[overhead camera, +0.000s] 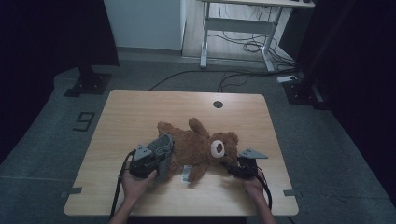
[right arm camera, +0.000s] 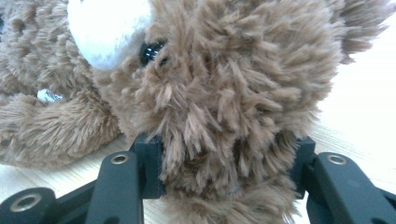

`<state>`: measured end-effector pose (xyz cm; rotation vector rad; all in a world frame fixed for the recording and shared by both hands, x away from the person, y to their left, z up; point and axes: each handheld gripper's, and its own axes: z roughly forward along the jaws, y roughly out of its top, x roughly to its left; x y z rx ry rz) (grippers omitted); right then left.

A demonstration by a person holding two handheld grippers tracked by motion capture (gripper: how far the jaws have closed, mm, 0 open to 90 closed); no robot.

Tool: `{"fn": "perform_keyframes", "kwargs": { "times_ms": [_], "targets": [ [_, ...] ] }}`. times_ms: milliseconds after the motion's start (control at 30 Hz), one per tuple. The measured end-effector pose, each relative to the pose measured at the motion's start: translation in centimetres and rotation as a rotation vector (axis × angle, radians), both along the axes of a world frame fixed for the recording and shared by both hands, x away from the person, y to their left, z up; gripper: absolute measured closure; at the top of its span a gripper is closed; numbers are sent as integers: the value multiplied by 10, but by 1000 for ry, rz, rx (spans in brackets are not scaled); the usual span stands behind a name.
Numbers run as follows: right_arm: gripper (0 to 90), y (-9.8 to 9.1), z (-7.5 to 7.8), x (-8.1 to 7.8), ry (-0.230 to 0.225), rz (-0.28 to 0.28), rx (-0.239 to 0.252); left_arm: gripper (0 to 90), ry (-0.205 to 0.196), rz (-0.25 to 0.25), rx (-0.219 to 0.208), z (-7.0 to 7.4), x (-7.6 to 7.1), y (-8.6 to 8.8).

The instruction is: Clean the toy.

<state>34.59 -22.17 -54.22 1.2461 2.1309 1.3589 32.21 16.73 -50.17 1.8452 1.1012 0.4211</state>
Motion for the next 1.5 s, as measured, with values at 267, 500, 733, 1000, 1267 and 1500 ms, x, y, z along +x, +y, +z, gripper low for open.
{"fn": "perform_keyframes", "kwargs": {
  "times_ms": [267,500,733,1000,1267,1500],
  "targets": [
    [479,0,0,0,4,-4,8,803,-76,-126,-80,39,-1,-50],
    [478,0,0,0,4,0,12,803,-30,-321,-29,38,10,-146],
    [481,-5,-2,2,31,-2,44,804,42,-337,-50,15,21,-178],
    [492,-3,-1,1,21,-2,42,803,103,-301,13,-10,22,-160],
    [493,-4,-1,2,11,18,31,804,92,-268,23,-11,14,-127],
    [495,-5,-1,2,11,35,39,803,80,-236,36,-3,2,-90]
  ]
}}
